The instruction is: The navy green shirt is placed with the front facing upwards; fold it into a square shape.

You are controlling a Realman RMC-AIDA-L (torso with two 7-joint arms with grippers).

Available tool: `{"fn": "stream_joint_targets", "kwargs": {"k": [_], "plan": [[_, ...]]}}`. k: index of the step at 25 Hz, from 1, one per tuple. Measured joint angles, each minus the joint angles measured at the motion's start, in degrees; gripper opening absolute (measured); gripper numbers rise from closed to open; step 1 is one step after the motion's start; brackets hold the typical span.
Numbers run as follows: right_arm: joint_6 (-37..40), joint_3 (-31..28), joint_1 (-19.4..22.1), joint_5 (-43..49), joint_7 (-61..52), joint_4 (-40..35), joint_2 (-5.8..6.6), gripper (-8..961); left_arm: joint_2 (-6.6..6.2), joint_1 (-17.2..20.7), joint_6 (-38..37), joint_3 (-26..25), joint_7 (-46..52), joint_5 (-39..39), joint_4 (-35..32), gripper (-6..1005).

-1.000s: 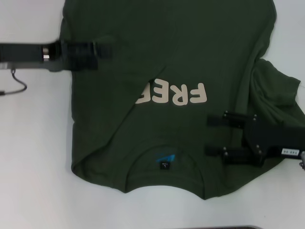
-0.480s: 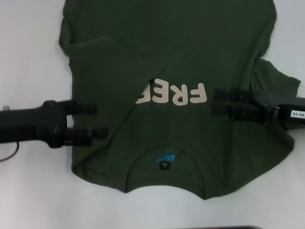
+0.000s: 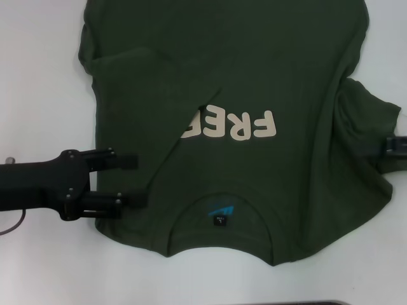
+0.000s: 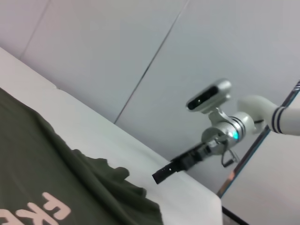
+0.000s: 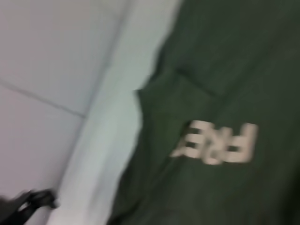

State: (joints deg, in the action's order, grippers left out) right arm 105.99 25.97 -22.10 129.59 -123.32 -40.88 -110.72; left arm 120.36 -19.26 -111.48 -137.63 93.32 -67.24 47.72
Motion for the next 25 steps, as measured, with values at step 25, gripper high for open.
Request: {"fn": "stream_joint_targets", "kwargs": {"k": [25], "plan": [[-10.05, -2.70, -4.49, 13.59, -19.14, -5.21, 3.77, 884, 0.48, -2.66, -1.34, -0.73, 2.42, 0.00, 0.09, 904]]}}
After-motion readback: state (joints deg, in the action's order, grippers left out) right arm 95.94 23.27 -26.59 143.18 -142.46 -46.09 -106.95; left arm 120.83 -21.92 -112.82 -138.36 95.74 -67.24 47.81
